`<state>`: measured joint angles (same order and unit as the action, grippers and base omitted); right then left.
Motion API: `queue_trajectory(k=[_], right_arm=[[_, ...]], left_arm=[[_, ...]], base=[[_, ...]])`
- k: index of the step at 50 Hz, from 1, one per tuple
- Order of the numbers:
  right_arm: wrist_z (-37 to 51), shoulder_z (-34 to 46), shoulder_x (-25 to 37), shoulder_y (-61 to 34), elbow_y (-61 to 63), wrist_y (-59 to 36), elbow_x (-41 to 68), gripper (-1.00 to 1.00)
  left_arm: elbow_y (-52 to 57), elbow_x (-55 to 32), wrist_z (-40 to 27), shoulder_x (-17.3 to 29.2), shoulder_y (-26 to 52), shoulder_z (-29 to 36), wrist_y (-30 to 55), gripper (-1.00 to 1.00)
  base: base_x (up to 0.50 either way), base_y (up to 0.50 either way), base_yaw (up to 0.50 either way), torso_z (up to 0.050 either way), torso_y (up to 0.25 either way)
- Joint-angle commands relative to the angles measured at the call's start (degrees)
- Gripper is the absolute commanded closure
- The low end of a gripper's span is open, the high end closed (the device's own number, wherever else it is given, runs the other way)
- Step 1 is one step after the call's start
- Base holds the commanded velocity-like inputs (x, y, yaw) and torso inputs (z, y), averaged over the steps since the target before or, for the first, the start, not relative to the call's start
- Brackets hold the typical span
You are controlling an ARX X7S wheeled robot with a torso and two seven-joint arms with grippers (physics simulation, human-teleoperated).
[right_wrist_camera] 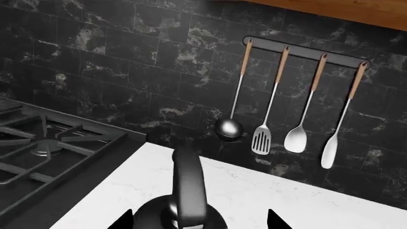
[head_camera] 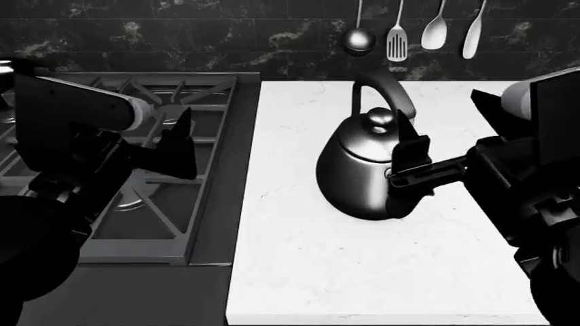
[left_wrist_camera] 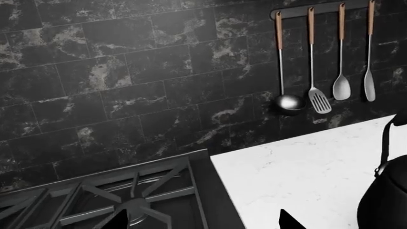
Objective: Pick the kettle from the counter and place it on a stove burner. Then turn the burner on.
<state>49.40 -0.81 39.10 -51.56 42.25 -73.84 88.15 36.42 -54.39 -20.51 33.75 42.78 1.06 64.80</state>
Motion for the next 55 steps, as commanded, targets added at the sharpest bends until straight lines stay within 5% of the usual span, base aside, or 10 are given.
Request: queue_trajectory(k=[1, 30, 55], right_arm=[[-8.0, 3.8, -0.3, -3.7, -6.6, -0.7, -4.3, -1.0], [-25.7, 15.5, -4.7, -8.3, -22.2, 8.8, -24.6, -1.0], [-31.4, 20.9, -6.3, -8.2, -29.0, 11.5, -28.7, -1.0]], left_arm=[[0.0, -0.1, -0.3, 0.1, -0.4, 0.2, -0.3, -1.0], [-0.3, -0.7, -0.9, 0.6, 0.0, 0.5, -0.6, -1.0], [-0.8, -0.1, -0.8, 1.2, -1.1, 1.1, -1.9, -1.0]], base=[[0.0, 0.0, 0.0, 0.0, 0.0], [0.0, 0.0, 0.0, 0.0, 0.0], [0.0, 0.0, 0.0, 0.0, 0.0]])
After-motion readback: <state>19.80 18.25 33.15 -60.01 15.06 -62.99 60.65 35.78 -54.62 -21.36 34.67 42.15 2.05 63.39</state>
